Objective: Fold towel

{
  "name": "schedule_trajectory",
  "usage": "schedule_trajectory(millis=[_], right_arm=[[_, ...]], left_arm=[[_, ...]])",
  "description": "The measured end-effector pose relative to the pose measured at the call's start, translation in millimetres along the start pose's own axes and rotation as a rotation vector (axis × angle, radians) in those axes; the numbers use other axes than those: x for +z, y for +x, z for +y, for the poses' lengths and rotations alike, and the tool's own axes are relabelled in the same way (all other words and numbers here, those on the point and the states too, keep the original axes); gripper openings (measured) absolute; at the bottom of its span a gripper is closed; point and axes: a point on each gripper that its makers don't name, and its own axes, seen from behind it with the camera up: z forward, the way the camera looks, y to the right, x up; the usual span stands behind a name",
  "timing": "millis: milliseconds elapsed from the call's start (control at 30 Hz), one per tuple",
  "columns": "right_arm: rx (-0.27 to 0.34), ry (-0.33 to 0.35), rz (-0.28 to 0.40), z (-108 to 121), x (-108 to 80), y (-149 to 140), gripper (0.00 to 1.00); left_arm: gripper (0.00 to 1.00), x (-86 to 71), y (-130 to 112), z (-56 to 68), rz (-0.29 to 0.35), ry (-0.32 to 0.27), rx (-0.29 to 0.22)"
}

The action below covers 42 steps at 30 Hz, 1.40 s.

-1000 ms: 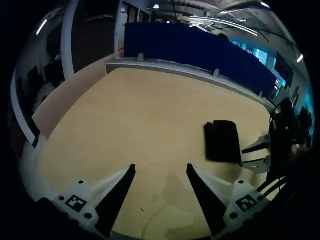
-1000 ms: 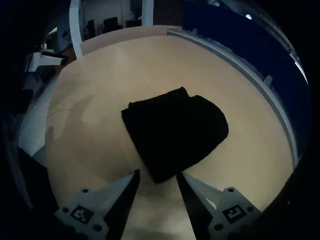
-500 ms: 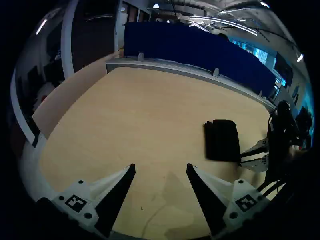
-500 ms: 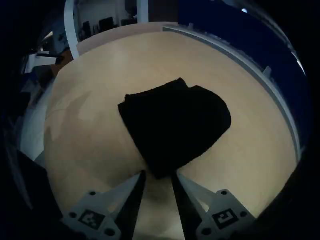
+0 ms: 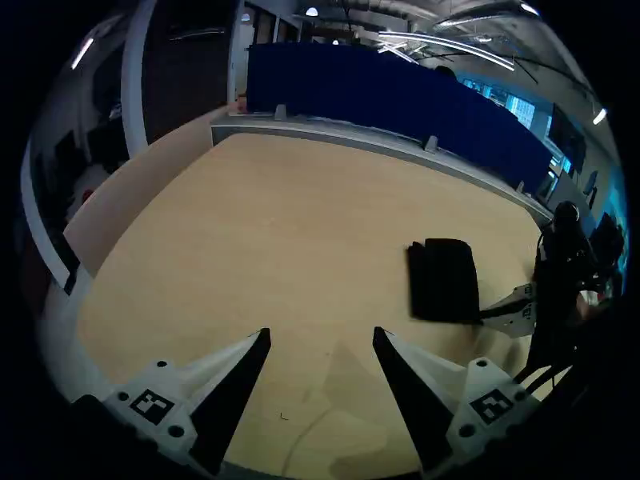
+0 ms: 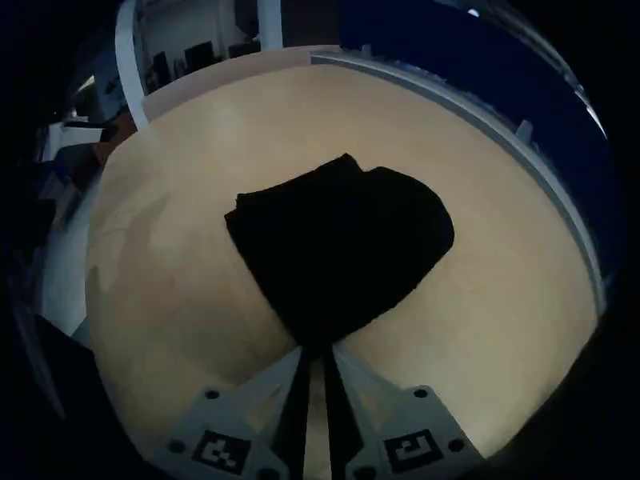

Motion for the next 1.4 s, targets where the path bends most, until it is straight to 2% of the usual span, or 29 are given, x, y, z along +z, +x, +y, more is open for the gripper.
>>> schedule_trajectory(millis=[233, 667, 1000, 1200, 1400], right_arm=[[-0.002, -0.019, 0.038, 3, -8.0, 13, 0.08], [-0.037, -0.071, 0.217, 11, -58.8, 90, 0.05], [-0.03, -0.074, 0.275, 11, -79.3, 114, 0.04], [-0.02, -0.093, 0.325, 20, -103.5, 133, 0.04], [0.004, -0.131, 0.382, 41, -137.9, 153, 0.04]], left_arm=[[0.95, -2.0, 2, 1.0, 0.003, -0.004, 0.004], [0.95, 1.0, 21, 7.2, 0.035, -0.025, 0.008], [0.95, 1.0, 30, 11.8, 0.045, -0.038, 0.026], [0.95, 0.7, 37, 14.5, 0.054, -0.044, 0.04], [0.95, -0.4, 45, 19.2, 0.064, -0.054, 0.053]])
